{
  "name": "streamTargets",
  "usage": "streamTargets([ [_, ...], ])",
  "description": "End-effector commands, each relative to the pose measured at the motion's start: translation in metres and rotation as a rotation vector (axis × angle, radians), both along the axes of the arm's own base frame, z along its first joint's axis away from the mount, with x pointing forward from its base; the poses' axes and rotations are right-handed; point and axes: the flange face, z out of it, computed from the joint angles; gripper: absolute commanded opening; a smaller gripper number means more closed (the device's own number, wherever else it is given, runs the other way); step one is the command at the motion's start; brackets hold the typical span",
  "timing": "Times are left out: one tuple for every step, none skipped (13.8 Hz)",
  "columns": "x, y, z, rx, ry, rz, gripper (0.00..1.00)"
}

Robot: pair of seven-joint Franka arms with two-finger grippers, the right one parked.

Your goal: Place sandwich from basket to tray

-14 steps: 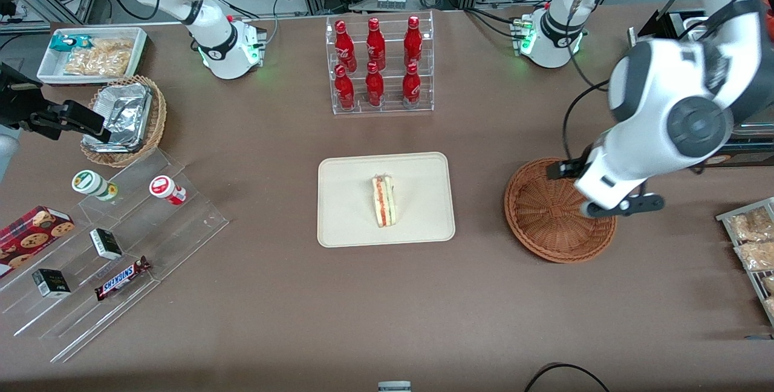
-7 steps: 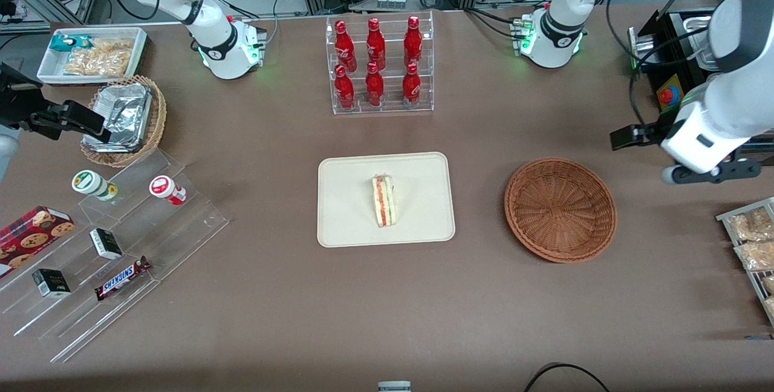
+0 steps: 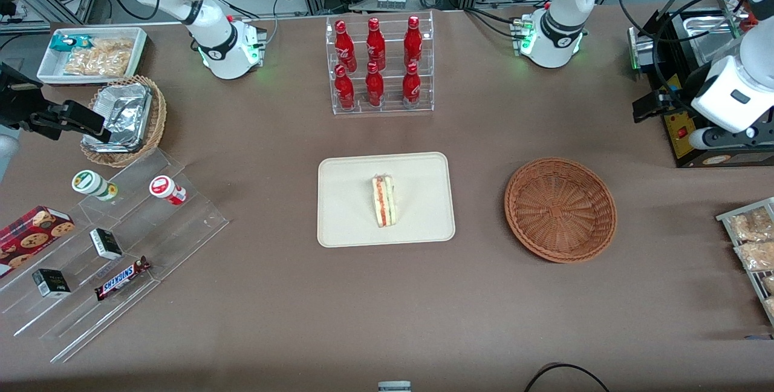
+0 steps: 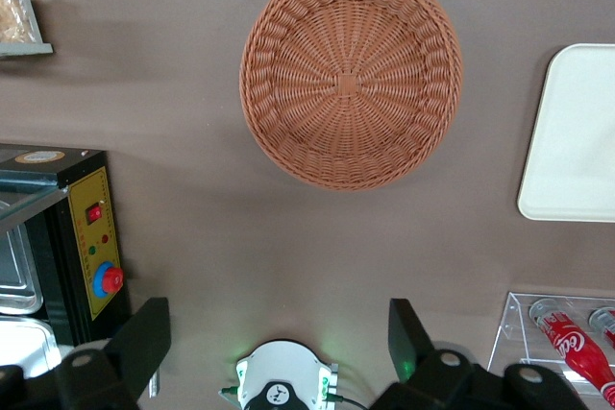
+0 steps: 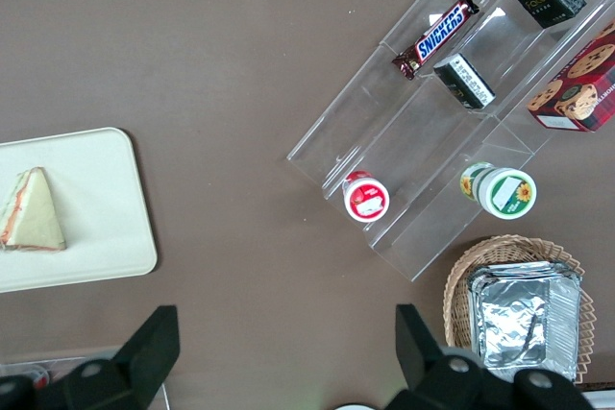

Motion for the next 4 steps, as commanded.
streamTargets([
  [-0.0226, 0.0027, 0.0095, 0.026, -0.004, -0.005, 1.00],
  [-0.0264, 0.0046, 0.0101, 0.025, -0.003, -0.012, 1.00],
  [-0.0274, 0.0068, 0.0089, 0.017, 0.002, -0.048, 1.00],
  [-0.0267, 0.0112, 0.0098, 0.009, -0.001, -0.058, 1.00],
])
